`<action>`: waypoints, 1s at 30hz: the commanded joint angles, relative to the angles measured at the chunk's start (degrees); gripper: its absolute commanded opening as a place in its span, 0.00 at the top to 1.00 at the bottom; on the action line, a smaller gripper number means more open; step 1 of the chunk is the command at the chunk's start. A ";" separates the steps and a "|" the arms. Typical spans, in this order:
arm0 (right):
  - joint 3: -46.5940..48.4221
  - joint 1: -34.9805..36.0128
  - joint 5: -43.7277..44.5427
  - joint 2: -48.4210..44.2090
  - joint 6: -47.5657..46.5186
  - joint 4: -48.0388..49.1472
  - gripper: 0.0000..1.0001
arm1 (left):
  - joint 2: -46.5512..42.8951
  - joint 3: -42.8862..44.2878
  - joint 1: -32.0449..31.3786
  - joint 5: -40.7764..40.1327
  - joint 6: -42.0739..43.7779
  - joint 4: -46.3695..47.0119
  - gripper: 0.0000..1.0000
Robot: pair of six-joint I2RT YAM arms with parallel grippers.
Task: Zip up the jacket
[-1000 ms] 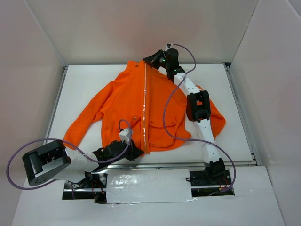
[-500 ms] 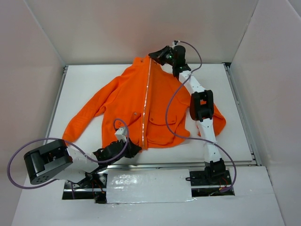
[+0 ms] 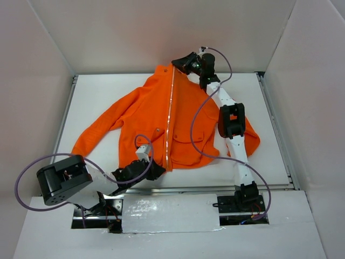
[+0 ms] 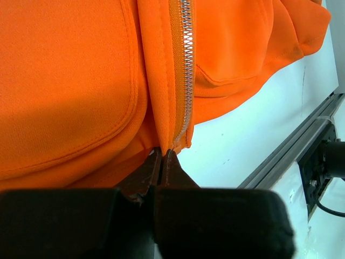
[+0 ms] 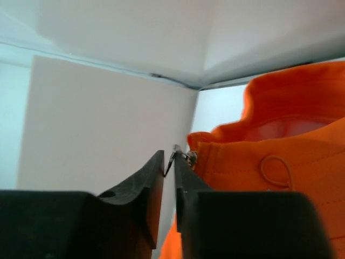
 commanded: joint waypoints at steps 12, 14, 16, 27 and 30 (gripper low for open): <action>-0.39 -4.25 5.90 -15.67 -7.52 -1.06 0.29 | -20.63 1.46 -2.95 -1.67 1.62 -25.52 0.14; -0.31 -4.86 5.81 -19.78 -8.58 -3.95 0.28 | -25.38 2.25 -3.13 -2.38 1.63 -28.61 0.10; -0.48 -5.57 4.59 -24.26 -9.28 -7.98 0.28 | -30.55 3.82 -3.21 -3.17 1.45 -34.23 0.05; -47.49 -2.24 13.18 -71.89 -36.24 -31.49 0.00 | -33.94 34.91 5.27 -18.12 5.21 -79.14 0.01; -61.81 -0.57 19.42 -88.24 -41.18 -33.83 0.00 | -25.86 45.73 16.10 -14.87 9.36 -84.60 0.01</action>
